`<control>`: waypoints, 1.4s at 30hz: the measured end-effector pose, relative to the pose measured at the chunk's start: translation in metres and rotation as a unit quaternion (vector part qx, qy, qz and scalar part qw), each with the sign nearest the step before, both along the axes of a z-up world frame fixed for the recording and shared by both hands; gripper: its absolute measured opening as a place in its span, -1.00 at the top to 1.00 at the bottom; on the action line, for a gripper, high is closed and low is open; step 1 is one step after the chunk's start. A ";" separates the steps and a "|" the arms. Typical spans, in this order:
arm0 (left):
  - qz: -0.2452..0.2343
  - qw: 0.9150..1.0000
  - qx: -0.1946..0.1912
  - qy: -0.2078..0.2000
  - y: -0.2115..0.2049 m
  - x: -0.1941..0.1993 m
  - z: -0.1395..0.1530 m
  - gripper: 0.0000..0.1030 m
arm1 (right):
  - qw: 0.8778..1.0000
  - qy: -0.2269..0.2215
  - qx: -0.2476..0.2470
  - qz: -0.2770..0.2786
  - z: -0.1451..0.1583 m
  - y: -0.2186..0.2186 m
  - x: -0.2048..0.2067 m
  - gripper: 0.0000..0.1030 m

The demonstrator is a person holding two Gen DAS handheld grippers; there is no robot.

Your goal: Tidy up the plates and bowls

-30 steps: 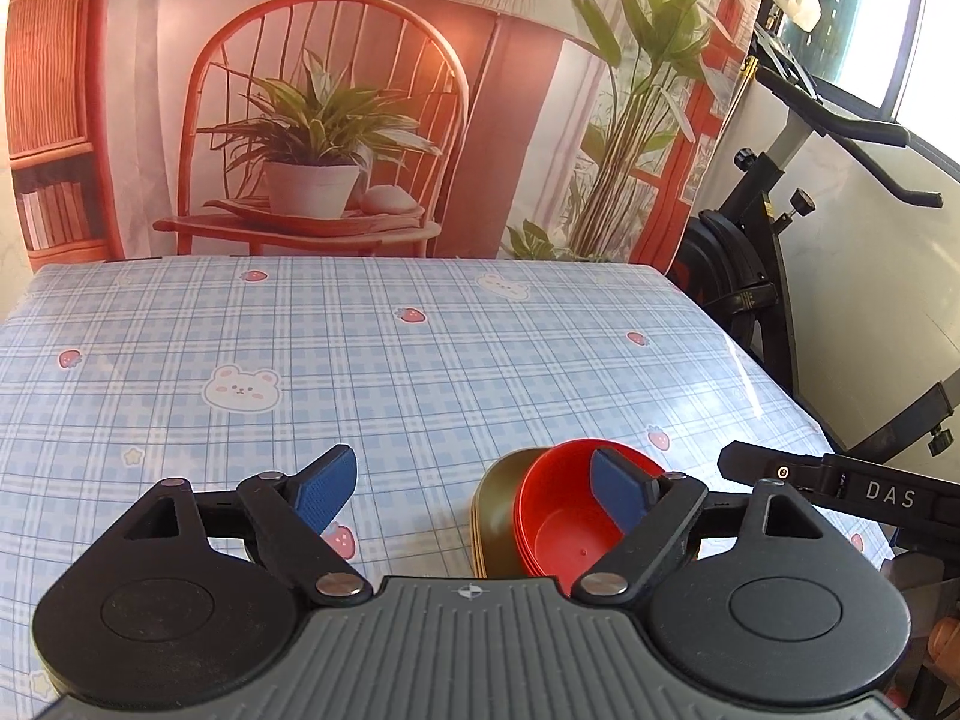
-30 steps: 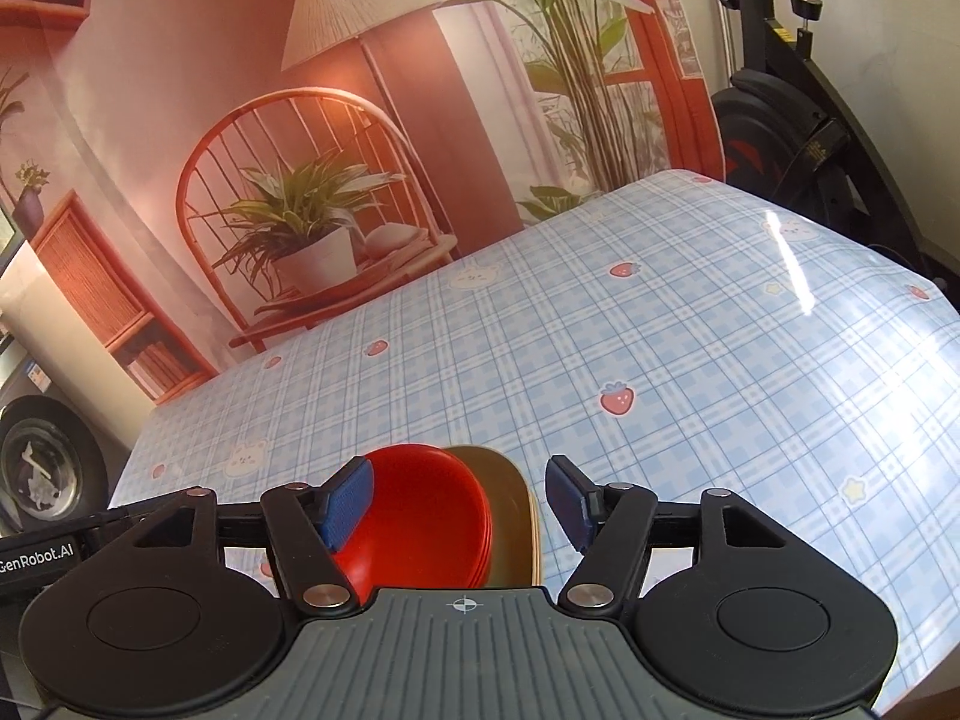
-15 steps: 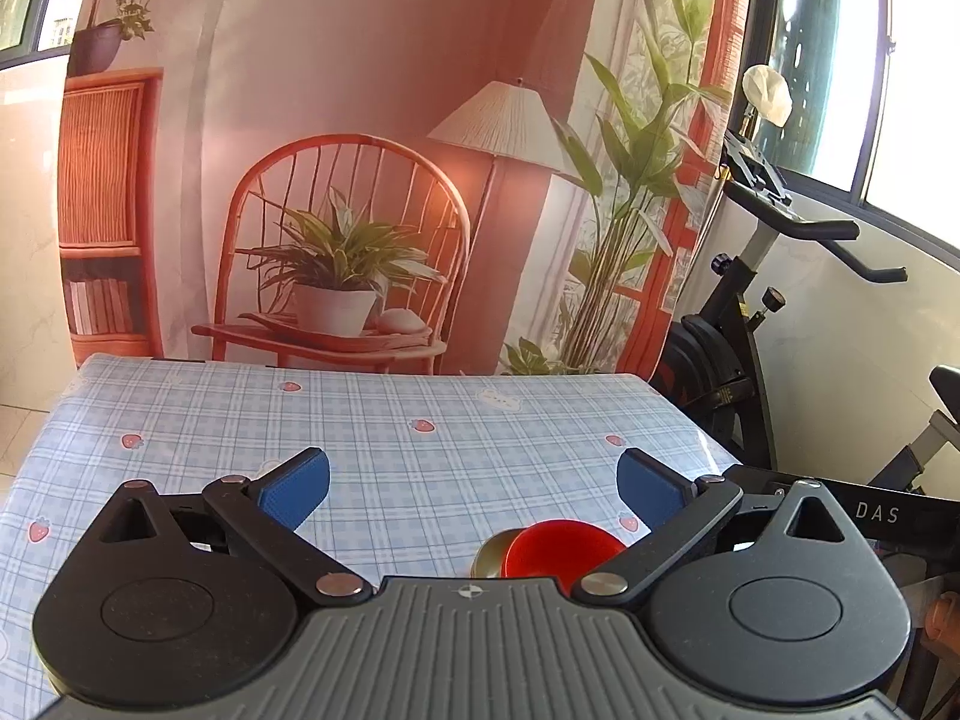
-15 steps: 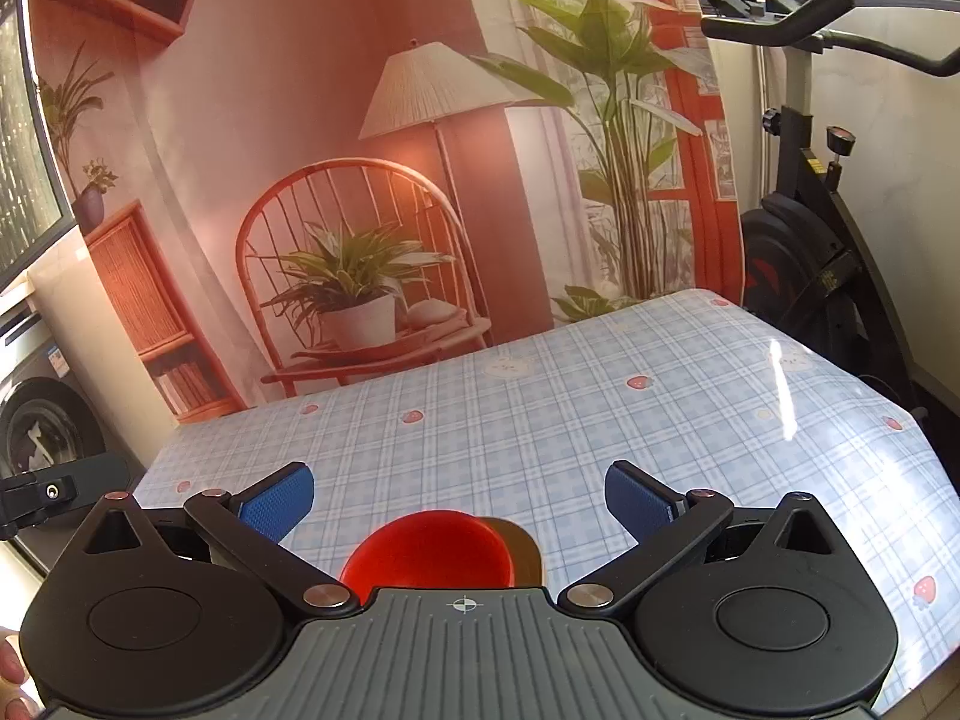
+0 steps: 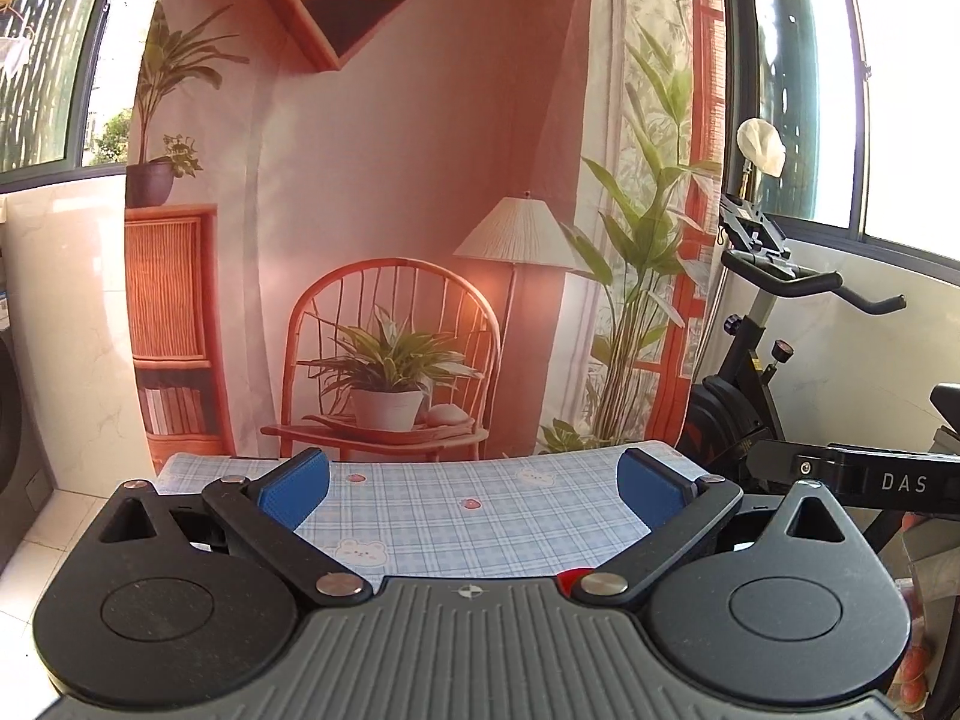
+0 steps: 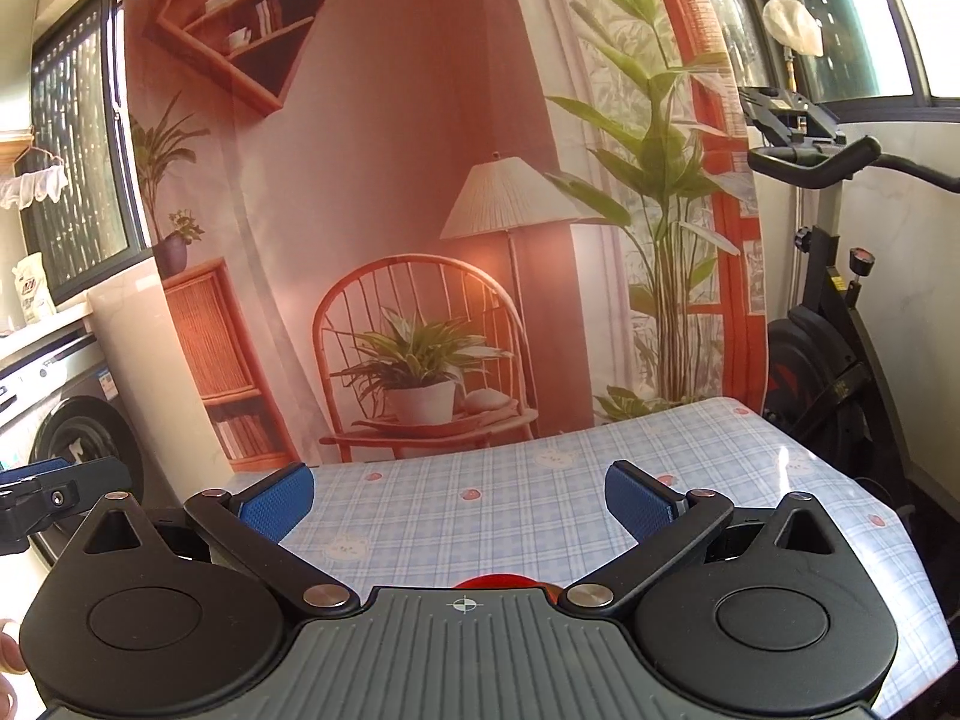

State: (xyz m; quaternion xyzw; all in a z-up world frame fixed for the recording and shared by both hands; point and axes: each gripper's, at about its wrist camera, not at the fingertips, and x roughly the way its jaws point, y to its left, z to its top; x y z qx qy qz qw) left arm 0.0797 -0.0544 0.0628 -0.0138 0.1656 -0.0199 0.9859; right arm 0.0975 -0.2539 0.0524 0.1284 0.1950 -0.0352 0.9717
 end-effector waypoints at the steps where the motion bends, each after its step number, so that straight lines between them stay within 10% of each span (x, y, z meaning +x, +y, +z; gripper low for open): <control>1: 0.008 1.000 0.009 0.002 -0.001 -0.003 0.005 -1.00 | 1.000 -0.003 -0.002 0.001 0.004 0.002 -0.003 -1.00; 7: 0.034 0.997 0.060 -0.024 -0.011 -0.026 0.022 -1.00 | 1.000 -0.018 -0.020 0.011 0.027 0.014 -0.022 -1.00; 42: 0.073 0.994 0.044 -0.071 -0.008 -0.051 0.039 -0.99 | 0.998 -0.046 -0.035 0.014 0.049 0.027 -0.040 -1.00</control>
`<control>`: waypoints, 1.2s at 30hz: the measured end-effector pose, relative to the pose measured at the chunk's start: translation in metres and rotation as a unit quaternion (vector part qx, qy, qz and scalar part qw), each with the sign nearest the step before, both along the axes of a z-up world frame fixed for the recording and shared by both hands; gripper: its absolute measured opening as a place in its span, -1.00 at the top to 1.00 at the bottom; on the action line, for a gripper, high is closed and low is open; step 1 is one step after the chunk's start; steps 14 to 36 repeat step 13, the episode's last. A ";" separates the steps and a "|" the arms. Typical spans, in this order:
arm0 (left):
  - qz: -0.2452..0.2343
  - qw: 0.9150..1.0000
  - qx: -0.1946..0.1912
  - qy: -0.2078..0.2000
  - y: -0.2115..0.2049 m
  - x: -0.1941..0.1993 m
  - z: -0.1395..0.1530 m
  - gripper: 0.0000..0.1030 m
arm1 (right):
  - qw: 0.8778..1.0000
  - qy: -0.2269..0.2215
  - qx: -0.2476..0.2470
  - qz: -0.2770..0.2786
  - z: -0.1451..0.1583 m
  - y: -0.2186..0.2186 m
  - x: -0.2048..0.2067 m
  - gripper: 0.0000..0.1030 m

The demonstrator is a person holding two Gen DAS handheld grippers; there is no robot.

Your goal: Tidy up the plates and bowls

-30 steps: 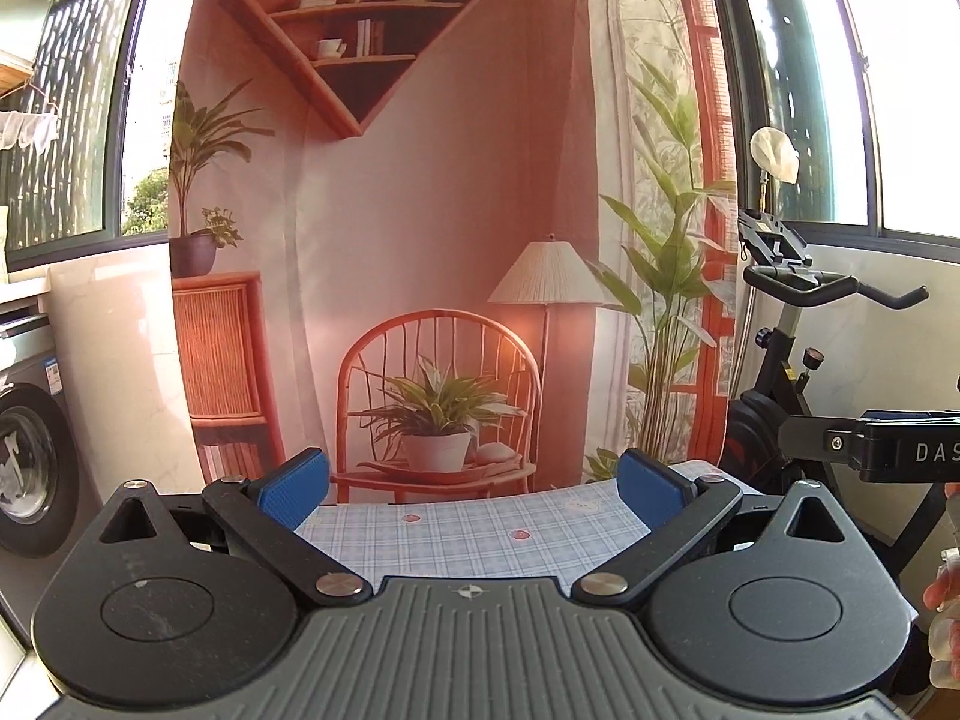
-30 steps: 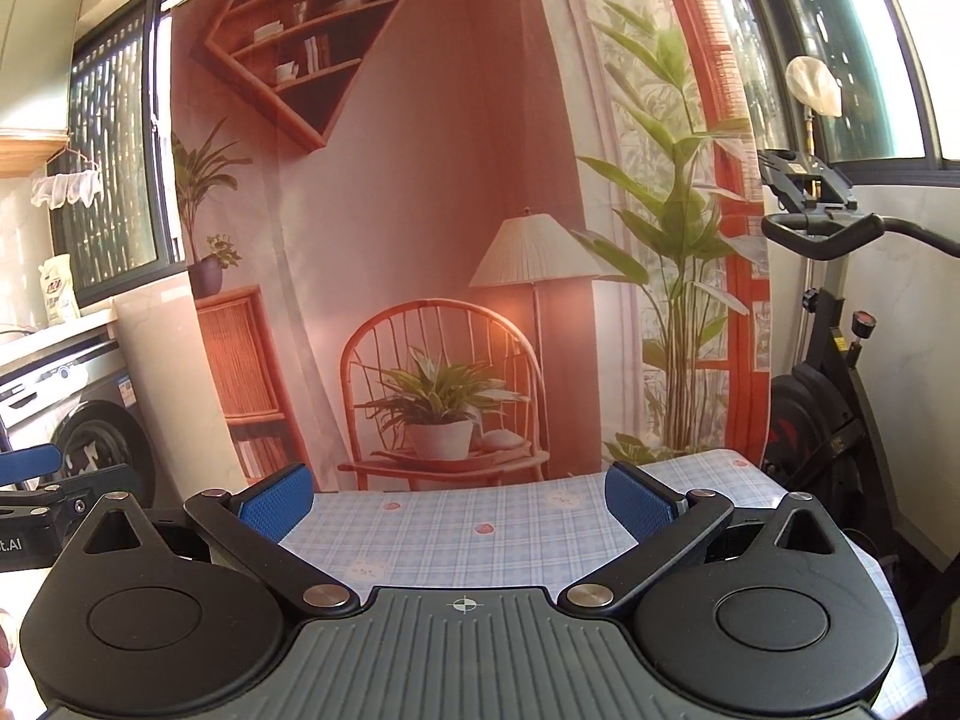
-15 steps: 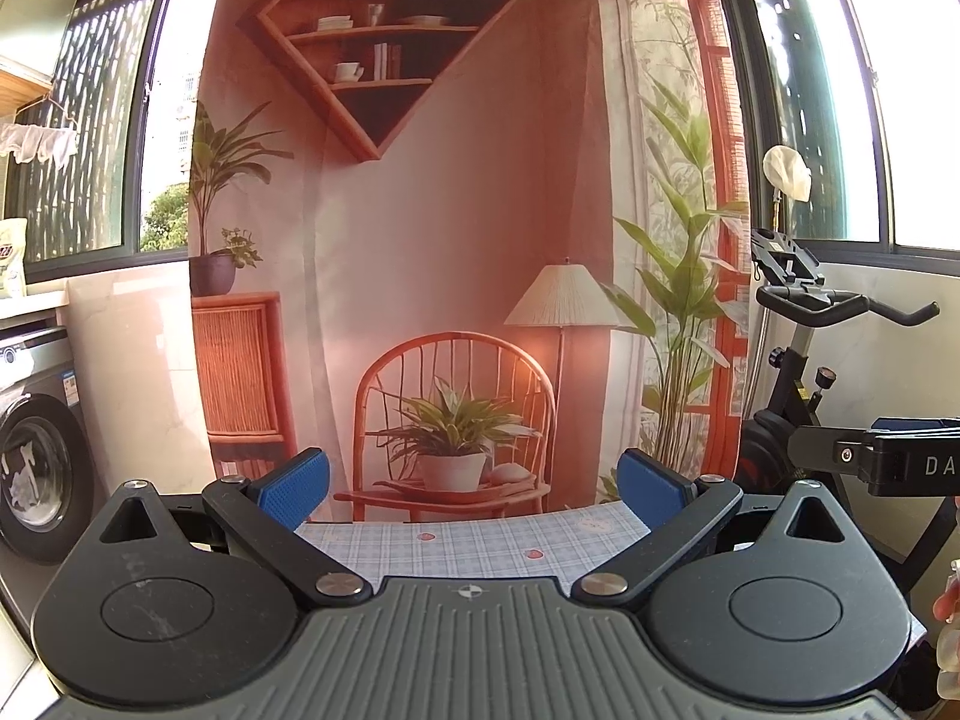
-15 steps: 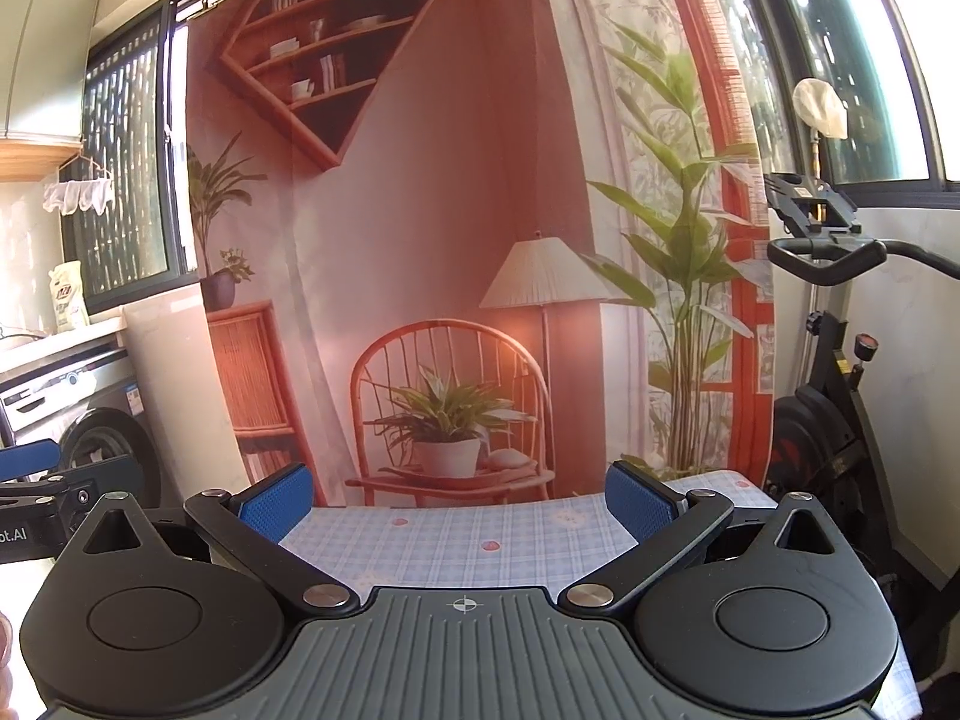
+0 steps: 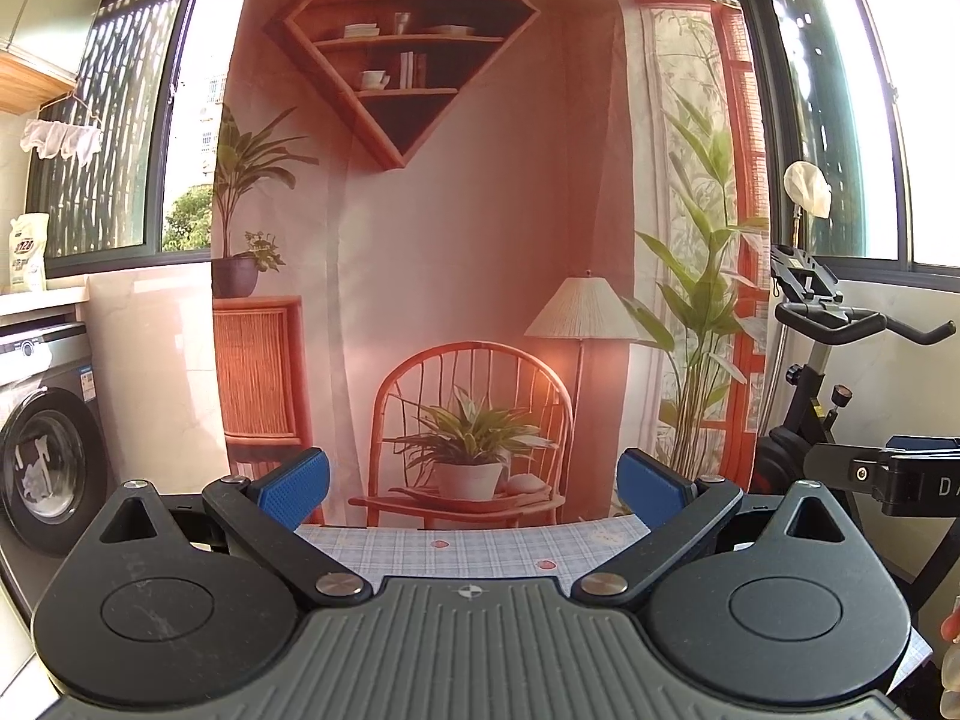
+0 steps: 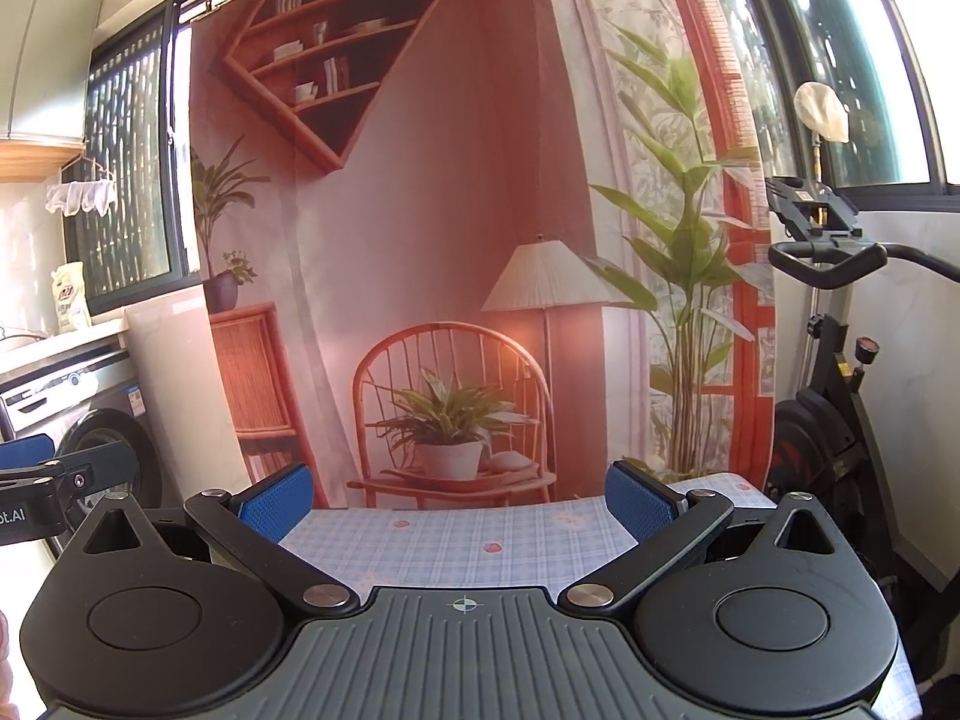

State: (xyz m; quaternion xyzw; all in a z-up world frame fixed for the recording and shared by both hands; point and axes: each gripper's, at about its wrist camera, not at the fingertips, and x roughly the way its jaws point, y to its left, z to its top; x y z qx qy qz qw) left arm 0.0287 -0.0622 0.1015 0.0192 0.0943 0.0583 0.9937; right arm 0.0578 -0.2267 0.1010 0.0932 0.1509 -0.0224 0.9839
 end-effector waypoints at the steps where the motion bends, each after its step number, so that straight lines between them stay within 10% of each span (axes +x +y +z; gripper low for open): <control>1: 0.000 1.000 0.000 0.000 0.000 0.000 0.000 -0.99 | 1.000 0.000 0.000 0.000 0.000 0.000 0.000 -1.00; 36: 0.008 1.000 -0.007 0.004 0.005 0.002 0.000 -1.00 | 1.000 0.001 0.000 -0.001 0.001 0.002 -0.001 -1.00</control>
